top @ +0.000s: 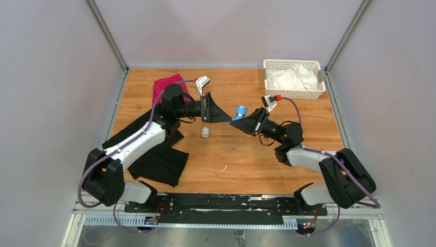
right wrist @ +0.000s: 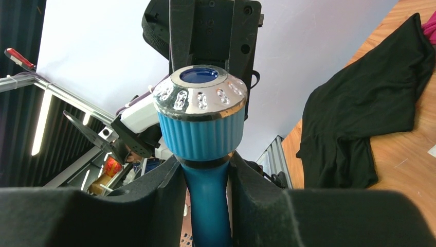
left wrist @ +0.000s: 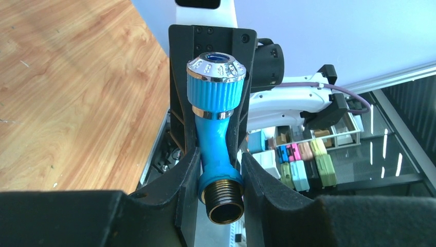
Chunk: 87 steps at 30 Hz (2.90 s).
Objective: Install the water faucets
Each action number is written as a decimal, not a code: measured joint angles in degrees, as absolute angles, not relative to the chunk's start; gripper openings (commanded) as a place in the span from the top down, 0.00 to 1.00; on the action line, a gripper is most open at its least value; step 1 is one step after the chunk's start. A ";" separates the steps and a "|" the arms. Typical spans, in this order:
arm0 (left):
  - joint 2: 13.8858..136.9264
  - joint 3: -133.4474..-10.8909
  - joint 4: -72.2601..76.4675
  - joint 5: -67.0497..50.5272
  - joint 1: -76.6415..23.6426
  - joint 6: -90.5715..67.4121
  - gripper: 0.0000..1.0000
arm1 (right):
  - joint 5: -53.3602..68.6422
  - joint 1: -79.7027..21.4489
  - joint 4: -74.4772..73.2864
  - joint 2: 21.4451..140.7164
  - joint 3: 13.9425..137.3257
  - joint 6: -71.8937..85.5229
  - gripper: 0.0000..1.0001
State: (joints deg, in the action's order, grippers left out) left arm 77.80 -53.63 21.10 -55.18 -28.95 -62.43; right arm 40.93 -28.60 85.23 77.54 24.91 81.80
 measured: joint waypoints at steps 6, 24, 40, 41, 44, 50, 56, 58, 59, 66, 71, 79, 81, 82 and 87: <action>77.78 -53.56 21.23 -55.22 -28.95 -62.63 1.00 | 40.93 -28.60 85.27 77.60 24.91 81.52 0.65; 77.73 -53.23 21.43 -54.89 -28.84 -62.54 1.00 | 40.88 -28.60 85.25 78.02 25.23 81.58 0.57; 77.30 -52.80 21.37 -54.94 -28.69 -62.83 1.00 | 40.86 -28.60 85.71 78.83 25.32 81.43 1.00; 77.30 -52.80 21.37 -54.92 -28.69 -62.78 1.00 | 40.84 -28.60 85.71 78.83 25.32 81.41 1.00; 77.28 -52.80 21.37 -54.94 -28.69 -62.81 1.00 | 40.75 -28.60 85.71 78.83 25.32 81.41 1.00; 76.38 -51.99 21.34 -54.74 -28.58 -62.59 0.93 | 40.77 -28.73 85.73 78.61 25.04 81.03 1.00; 76.34 -51.62 21.34 -55.29 -28.51 -62.65 0.04 | 40.36 -28.80 83.96 76.44 23.90 79.57 1.00; 76.34 -51.44 21.04 -55.37 -27.90 -62.65 0.00 | 39.99 -28.45 81.82 74.74 23.90 78.61 1.00; 76.34 -51.33 20.88 -55.44 -27.62 -62.48 0.00 | 39.92 -28.25 79.61 73.21 23.90 77.84 1.00; 73.65 -51.35 13.21 -54.28 -21.82 -59.22 0.00 | 35.59 -26.46 44.07 53.41 25.36 62.33 1.00; 73.25 -61.65 -15.77 -38.00 -21.82 -40.21 0.00 | 25.67 -26.26 8.47 43.70 36.67 43.88 1.00; 79.57 -64.55 -35.57 0.25 -36.67 -23.31 0.00 | 11.09 -26.20 -19.81 42.72 44.53 26.74 1.00; 83.96 -64.88 -37.50 5.04 -38.13 -22.48 0.00 | 10.85 -26.22 -22.39 44.18 44.51 25.30 1.00; 86.19 -64.93 -37.91 7.55 -38.28 -22.52 0.00 | 10.72 -26.20 -23.18 45.01 44.51 24.75 1.00; 91.48 -64.97 -37.45 14.87 -38.39 -23.14 0.03 | 10.63 -26.22 -24.43 44.84 44.51 23.11 1.00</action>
State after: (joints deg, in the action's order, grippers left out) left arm 91.48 -64.97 -37.45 14.87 -38.39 -23.14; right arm 10.63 -26.22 -24.43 44.84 44.51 23.11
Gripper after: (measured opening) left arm 0.993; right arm 0.341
